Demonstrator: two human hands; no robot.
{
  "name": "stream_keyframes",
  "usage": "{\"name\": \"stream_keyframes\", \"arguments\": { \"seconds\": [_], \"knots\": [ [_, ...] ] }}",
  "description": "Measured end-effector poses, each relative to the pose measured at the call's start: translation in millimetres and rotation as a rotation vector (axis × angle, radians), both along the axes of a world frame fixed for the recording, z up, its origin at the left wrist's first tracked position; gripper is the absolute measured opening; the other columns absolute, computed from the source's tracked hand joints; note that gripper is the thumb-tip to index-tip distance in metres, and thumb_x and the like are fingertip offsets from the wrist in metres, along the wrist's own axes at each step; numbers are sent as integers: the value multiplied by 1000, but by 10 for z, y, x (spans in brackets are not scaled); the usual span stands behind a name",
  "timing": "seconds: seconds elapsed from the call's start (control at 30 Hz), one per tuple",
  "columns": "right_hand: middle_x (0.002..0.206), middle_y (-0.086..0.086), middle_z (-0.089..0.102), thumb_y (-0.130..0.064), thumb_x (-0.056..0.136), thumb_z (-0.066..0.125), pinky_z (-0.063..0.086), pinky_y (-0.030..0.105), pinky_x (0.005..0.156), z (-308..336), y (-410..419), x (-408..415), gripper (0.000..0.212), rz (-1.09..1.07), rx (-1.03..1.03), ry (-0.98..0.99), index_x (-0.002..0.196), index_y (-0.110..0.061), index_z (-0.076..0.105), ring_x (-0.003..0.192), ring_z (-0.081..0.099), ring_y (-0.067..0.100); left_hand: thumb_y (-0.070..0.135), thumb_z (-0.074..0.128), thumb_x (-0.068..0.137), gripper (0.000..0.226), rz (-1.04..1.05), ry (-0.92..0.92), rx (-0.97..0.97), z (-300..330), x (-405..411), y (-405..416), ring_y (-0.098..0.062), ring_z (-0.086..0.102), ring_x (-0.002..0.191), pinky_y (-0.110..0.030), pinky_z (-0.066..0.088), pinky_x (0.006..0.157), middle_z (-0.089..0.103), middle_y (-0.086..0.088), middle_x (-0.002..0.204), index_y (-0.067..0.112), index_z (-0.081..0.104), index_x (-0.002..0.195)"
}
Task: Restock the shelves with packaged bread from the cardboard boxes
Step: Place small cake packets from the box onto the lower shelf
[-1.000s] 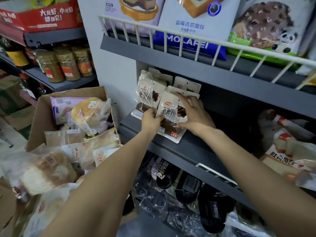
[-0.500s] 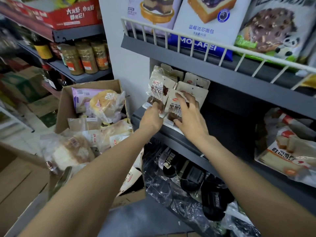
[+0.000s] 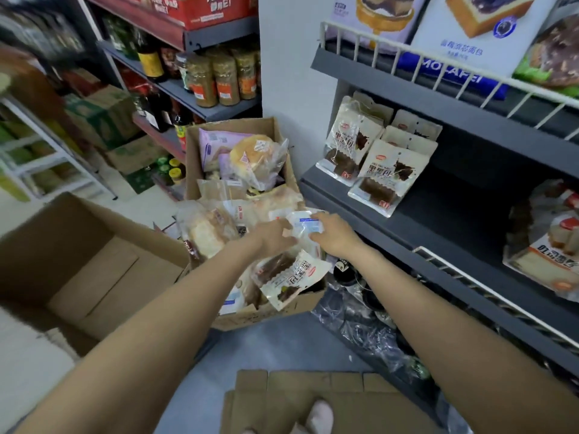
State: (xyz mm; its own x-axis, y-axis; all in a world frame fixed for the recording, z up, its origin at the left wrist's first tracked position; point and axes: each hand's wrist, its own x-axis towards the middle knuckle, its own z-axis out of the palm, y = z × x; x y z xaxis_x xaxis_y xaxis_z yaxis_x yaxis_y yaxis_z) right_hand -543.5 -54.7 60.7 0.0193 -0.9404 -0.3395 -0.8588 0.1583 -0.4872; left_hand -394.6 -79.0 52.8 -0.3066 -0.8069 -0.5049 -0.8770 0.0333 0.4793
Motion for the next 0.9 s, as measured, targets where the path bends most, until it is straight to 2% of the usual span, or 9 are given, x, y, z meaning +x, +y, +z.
{"name": "stream_keyframes", "arguments": {
  "seconds": [0.13, 0.23, 0.33, 0.43, 0.53, 0.6, 0.7, 0.77, 0.9],
  "knots": [
    [139, 11, 50, -6, 94, 49, 33, 25, 103, -77, 93, 24, 37, -204, -26, -97, 130, -8, 55, 128, 46, 27, 66, 63, 73, 91, -112, 123, 244, -20, 166, 250, -22, 38, 135, -37, 29, 114, 37, 1, 150, 26, 27, 147],
    [132, 9, 57, -3, 90, 56, 36, 27, 105, -103, 167, 23, 32, -280, -83, -135, 121, -7, 63, 123, 51, 25, 59, 72, 69, 104, -171, 161, 332, 16, 169, 382, -20, 28, 140, -35, 24, 115, 27, 4, 154, 25, 16, 150],
    [121, 12, 64, 4, 84, 60, 47, 38, 100, -109, 239, 37, 33, -314, -133, -171, 114, -7, 67, 109, 61, 28, 51, 77, 68, 116, -279, 23, 259, 11, 104, 488, -21, 20, 145, -38, 22, 117, 16, 0, 158, 20, 3, 152],
    [107, 10, 67, 10, 83, 57, 51, 29, 90, -97, 282, 48, 34, -343, -203, -176, 106, -9, 71, 94, 63, 22, 33, 73, 78, 83, -341, -90, 75, 22, 69, 534, -29, 44, 127, -37, 41, 103, 45, -11, 140, 9, 29, 144],
    [89, 7, 64, 12, 84, 49, 53, 31, 80, -69, 311, 53, 33, -363, -258, -160, 88, -13, 71, 84, 59, 19, 16, 58, 90, 33, -313, -40, -87, 47, 113, 523, -34, 53, 111, -31, 41, 84, 58, -19, 119, -1, 53, 118],
    [84, 7, 64, 11, 85, 41, 55, 39, 79, -74, 329, 47, 37, -388, -282, -164, 76, -15, 66, 84, 61, 22, 13, 49, 94, 25, -175, 45, -157, 74, 189, 508, -36, 55, 106, -32, 41, 79, 58, -22, 112, -2, 50, 114],
    [76, 2, 59, 7, 88, 44, 51, 30, 76, -74, 354, 55, 30, -445, -289, -162, 76, -16, 59, 83, 58, 20, 9, 41, 95, 18, 108, 208, -254, 153, 332, 450, -37, 58, 91, -32, 39, 69, 59, -25, 97, -1, 45, 110],
    [76, -1, 54, 3, 89, 48, 43, 24, 72, -62, 350, 78, 23, -470, -301, -192, 81, -16, 57, 82, 54, 16, 7, 39, 95, 5, 216, 244, -299, 178, 418, 414, -32, 54, 79, -30, 36, 64, 55, -15, 79, 3, 41, 98],
    [105, 8, 62, -3, 91, 51, 38, 19, 66, 39, 308, 156, 14, -510, -332, -260, 96, -12, 61, 91, 55, 14, 6, 39, 94, 7, 376, 312, -401, 223, 461, 400, -22, 49, 67, -29, 34, 62, 47, -3, 72, 8, 41, 101]
  ]
}}
